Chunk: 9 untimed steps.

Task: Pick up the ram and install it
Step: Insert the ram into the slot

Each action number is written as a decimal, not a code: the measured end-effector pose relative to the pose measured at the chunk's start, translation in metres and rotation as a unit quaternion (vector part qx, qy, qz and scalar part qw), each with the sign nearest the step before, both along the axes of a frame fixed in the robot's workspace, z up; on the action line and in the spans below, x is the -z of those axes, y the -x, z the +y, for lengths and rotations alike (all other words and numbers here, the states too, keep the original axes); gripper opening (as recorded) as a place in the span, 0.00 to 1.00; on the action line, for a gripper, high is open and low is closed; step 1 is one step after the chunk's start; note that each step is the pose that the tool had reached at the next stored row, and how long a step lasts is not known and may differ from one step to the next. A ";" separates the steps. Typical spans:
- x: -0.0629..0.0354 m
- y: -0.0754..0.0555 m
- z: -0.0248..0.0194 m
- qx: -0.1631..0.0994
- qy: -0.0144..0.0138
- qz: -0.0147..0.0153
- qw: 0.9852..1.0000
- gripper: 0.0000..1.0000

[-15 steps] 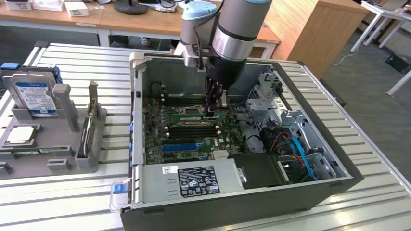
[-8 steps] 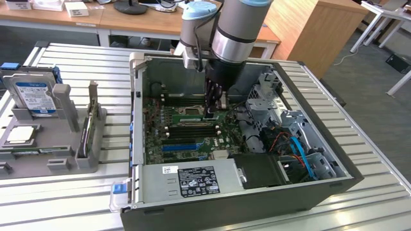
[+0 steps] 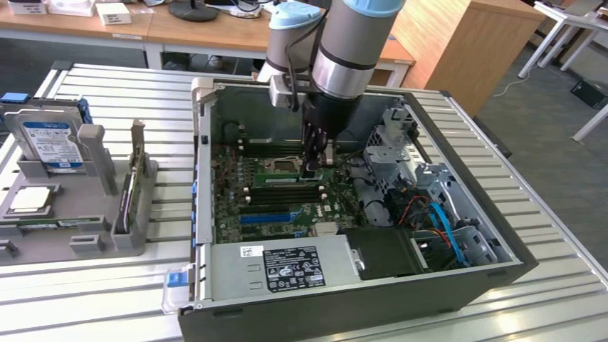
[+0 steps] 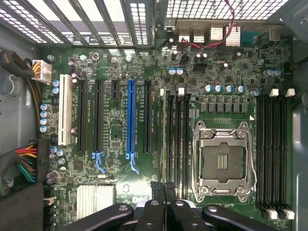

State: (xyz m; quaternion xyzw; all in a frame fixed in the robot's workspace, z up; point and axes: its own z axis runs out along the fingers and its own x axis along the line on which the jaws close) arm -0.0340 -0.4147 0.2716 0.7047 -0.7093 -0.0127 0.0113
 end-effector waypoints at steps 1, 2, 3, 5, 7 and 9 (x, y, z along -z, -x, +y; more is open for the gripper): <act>0.0008 0.000 0.0000 0.000 0.000 0.000 1.000 0.11; 0.0017 0.000 0.0000 0.000 0.000 0.000 1.000 0.11; 0.0026 0.000 0.0000 0.000 0.000 0.000 1.000 0.11; 0.0043 0.000 0.0000 0.000 0.000 0.000 1.000 0.11; 0.0060 0.000 0.0000 0.000 0.000 0.000 1.000 0.11; 0.0078 0.000 0.0000 0.000 0.000 0.000 1.000 0.11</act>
